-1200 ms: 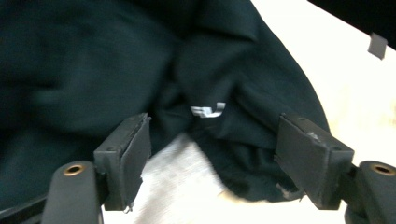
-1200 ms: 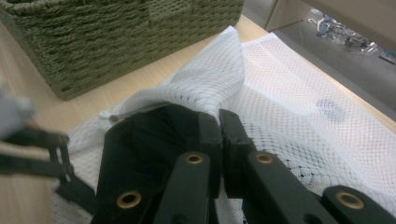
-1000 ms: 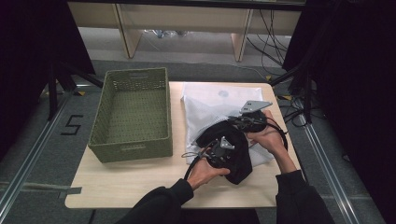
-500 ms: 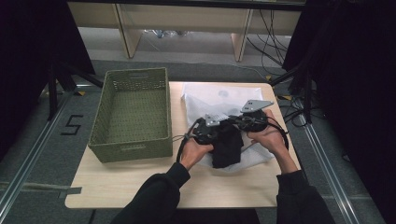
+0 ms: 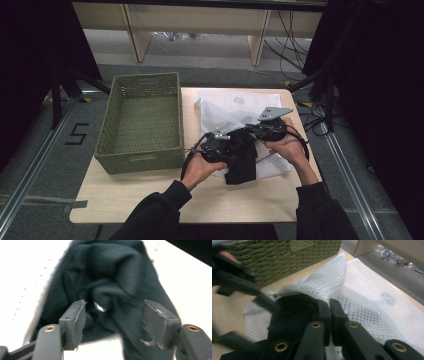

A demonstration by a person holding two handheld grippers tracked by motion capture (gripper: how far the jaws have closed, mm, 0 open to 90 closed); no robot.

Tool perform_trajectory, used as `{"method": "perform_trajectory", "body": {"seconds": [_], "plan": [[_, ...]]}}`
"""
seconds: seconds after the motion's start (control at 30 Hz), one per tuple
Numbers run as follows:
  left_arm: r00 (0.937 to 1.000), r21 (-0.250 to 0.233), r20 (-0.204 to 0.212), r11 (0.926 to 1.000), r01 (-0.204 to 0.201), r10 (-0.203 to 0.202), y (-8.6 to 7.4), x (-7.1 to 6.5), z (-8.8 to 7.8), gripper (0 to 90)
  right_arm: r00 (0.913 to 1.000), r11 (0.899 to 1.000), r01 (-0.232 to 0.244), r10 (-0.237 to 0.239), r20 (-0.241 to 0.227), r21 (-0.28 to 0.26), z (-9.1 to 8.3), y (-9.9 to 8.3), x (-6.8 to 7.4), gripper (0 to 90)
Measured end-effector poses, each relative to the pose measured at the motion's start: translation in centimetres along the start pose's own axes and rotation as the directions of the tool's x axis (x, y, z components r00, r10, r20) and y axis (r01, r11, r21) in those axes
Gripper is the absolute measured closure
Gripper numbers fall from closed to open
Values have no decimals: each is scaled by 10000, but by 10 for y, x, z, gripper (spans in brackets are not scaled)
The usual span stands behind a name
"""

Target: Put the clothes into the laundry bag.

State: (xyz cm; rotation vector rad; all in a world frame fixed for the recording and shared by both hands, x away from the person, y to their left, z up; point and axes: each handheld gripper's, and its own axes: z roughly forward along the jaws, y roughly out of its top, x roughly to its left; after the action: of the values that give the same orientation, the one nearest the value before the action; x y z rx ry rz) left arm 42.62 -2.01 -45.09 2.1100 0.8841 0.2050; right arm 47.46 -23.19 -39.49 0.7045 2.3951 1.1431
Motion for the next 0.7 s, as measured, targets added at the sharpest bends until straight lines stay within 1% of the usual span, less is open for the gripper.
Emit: {"method": "perform_trajectory", "body": {"seconds": [0.03, 0.07, 0.1, 0.13, 0.17, 0.2, 0.23, 0.27, 0.3, 0.33, 0.37, 0.4, 0.43, 0.47, 0.5, 0.53, 0.57, 0.6, 0.63, 0.67, 0.7], "plan": [[9995, -47, 311, 10000, -82, 83, -5, -6, -2, 304, 9999, 9999, -112, 112, 105, 50, 0, 0, 1, 898], [9979, 265, 632, 9996, -128, 111, -14, -12, 1, 276, 10000, 10000, -5, 5, 78, 16, 0, 0, 2, 898], [9979, 265, 632, 9996, -128, 111, -14, -12, 1, 253, 10000, 10000, -9, 9, 80, 26, -1, 1, 2, 898], [9984, 684, 521, 9974, -234, 199, -25, -17, 10, 224, 10000, 10000, 13, -13, 61, 13, 0, 1, 2, 898], [9984, 684, 521, 9974, -234, 199, -25, -17, 10, 215, 10000, 10000, -45, 44, 55, 28, 0, 1, 2, 899], [9959, 1168, 681, 9909, -673, 596, -34, -19, 21, 215, 9999, 10000, -38, 38, 96, 40, 0, 1, 3, 898], [9959, 1168, 681, 9909, -673, 596, -34, -19, 21, 227, 9999, 10000, -38, 38, 96, 40, 0, 1, 3, 898], [9919, 1663, 732, 9794, -1147, 1037, -35, -18, 25, 288, 9998, 9998, 175, -175, 139, -57, 1, 1, 2, 898], [9900, 1591, 785, 9788, -1287, 1174, -37, -17, 30, 288, 9998, 9998, 175, -175, 139, -57, 1, 1, 2, 898], [9842, 1480, 759, 9743, -1696, 1598, -35, -14, 35, 526, 10000, 10000, 28, -28, 3, 52, 1, 1, 3, 898], [9842, 1480, 759, 9743, -1696, 1598, -35, -14, 35, 615, 10000, 10000, 28, -28, 3, 52, 1, 1, 3, 898], [9945, 775, 613, 9930, -895, 848, -29, -12, 38, 712, 9999, 10000, 78, -78, 108, 17, 1, 1, 3, 899], [9961, 475, 611, 9966, -669, 640, -25, -10, 37, 764, 9999, 9999, 121, -121, 98, -43, 1, 1, 3, 899], [9961, 475, 611, 9966, -669, 640, -25, -10, 37, 787, 9999, 9999, 121, -121, 98, -43, 1, 1, 3, 899], [9974, 132, 273, 9977, -664, 660, -13, -6, 33, 813, 9999, 10000, 34, -33, 130, -25, 0, 1, 3, 899], [9974, 132, 273, 9977, -664, 660, -13, -6, 33, 824, 9999, 10000, 34, -33, 130, -25, 0, 1, 3, 899], [9960, -64, -118, 9961, -885, 884, -6, -4, 30, 824, 9999, 10000, -35, 35, 95, -10, 0, 1, 4, 899], [9931, -266, -521, 9939, -1069, 1054, -1, -2, 28, 829, 9999, 10000, 40, -40, 112, -24, -1, 2, 3, 899], [9898, -383, -798, 9918, -1217, 1184, 3, 1, 26, 833, 10000, 10000, 36, -36, 88, -45, 0, 2, 4, 899], [9873, -504, -996, 9903, -1293, 1238, 8, 6, 24, 835, 9998, 9998, 190, -189, 49, -87, 0, 2, 3, 899], [9903, -637, -1096, 9936, -933, 859, 11, 14, 26, 835, 9998, 9998, 166, -165, 85, -97, -1, 3, 5, 899]]}}
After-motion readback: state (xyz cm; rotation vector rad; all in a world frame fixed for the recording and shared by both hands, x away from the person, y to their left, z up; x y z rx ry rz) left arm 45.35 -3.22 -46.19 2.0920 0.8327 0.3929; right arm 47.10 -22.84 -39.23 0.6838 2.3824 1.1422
